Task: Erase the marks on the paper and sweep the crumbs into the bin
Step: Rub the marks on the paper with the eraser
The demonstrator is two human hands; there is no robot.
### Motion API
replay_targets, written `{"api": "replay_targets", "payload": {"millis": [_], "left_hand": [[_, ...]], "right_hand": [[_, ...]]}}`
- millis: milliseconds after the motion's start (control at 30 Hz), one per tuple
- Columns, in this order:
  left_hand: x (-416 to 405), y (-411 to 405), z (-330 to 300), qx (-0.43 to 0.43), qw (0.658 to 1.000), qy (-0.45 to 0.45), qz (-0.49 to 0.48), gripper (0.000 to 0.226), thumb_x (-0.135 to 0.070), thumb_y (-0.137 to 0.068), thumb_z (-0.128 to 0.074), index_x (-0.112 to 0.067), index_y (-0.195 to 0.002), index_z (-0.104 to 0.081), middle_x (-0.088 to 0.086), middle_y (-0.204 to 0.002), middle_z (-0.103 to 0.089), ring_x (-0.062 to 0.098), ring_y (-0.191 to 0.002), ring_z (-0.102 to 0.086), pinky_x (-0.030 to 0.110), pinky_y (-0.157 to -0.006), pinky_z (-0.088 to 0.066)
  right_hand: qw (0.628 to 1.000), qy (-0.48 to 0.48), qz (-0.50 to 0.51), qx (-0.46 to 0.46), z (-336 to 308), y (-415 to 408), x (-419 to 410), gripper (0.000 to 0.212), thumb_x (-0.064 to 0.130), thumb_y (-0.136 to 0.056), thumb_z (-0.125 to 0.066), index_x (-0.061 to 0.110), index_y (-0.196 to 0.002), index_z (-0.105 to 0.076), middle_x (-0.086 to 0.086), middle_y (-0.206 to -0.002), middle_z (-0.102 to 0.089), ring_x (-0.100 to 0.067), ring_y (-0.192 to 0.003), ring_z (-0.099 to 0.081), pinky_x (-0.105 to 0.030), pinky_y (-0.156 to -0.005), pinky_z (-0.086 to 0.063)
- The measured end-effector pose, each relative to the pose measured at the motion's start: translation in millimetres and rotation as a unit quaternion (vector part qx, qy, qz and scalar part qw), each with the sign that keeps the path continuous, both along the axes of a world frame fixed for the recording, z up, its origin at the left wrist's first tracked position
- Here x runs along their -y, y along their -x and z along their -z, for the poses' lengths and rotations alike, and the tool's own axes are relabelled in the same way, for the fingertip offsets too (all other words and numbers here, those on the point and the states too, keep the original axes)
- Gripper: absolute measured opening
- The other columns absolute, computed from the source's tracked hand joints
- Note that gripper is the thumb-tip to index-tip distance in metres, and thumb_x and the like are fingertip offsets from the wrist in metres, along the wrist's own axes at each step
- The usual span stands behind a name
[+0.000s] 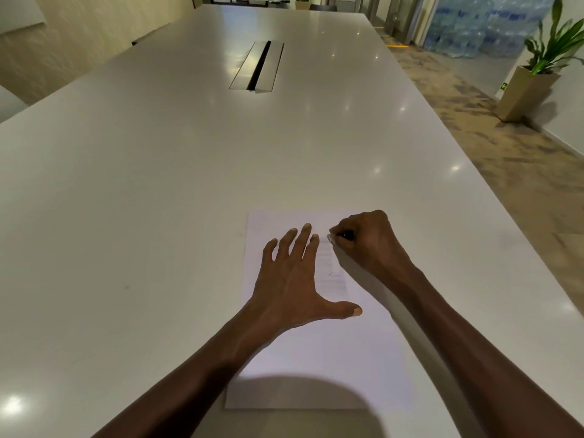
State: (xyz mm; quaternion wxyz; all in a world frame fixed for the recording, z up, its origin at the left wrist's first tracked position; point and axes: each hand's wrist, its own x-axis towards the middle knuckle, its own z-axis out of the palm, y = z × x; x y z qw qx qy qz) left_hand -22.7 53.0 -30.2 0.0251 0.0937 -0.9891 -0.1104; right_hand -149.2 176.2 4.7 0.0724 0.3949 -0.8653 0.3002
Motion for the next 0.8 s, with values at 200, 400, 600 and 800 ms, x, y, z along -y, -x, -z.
{"api": "replay_targets", "payload": {"millis": [200, 400, 600, 800], "left_hand": [[-0.7, 0.5, -0.8, -0.002, 1.000, -0.002, 0.002, 0.140, -0.106, -0.049, -0.030, -0.020, -0.157, -0.009, -0.003, -0.167, 0.007, 0.019, -0.153, 0.004, 0.050, -0.120, -0.006], [-1.9, -0.1, 0.7, -0.015, 1.000, 0.006, 0.000, 0.138, -0.105, -0.049, -0.030, -0.019, -0.157, -0.014, -0.002, -0.167, 0.003, 0.019, -0.153, 0.001, 0.050, -0.121, -0.006], [-0.4, 0.0, -1.2, -0.001, 1.000, 0.002, 0.005, 0.139, -0.105, -0.050, -0.030, -0.019, -0.157, -0.009, -0.003, -0.167, 0.007, 0.020, -0.152, 0.005, 0.051, -0.120, -0.005], [0.5, 2.1, -0.9, -0.002, 1.000, -0.002, -0.006, 0.140, -0.106, -0.049, -0.031, -0.020, -0.157, -0.010, -0.003, -0.167, 0.006, 0.020, -0.153, 0.004, 0.051, -0.121, -0.005]], "right_hand": [[0.999, -0.009, -0.011, 0.031, 1.7, -16.9, -19.0, 0.027, 0.021, -0.084, -0.064, 0.000, -0.069, -0.071, -0.014, -0.064, -0.069, -0.025, -0.060, -0.065, -0.037, -0.060, -0.051], [0.999, -0.012, -0.019, 0.031, 0.0, -57.1, -40.4, 0.014, 0.004, -0.076, -0.070, 0.005, -0.062, -0.071, -0.005, -0.055, -0.067, -0.017, -0.053, -0.061, -0.033, -0.056, -0.046], [1.000, 0.012, 0.006, 0.007, 2.6, -28.1, -23.1, 0.013, 0.007, -0.078, -0.071, 0.003, -0.066, -0.072, -0.011, -0.060, -0.069, -0.024, -0.058, -0.065, -0.037, -0.059, -0.052], [1.000, 0.006, 0.016, -0.002, 6.2, -7.3, -9.7, 0.016, 0.011, -0.080, -0.066, -0.001, -0.070, -0.070, -0.017, -0.066, -0.069, -0.029, -0.064, -0.066, -0.041, -0.061, -0.053]]}}
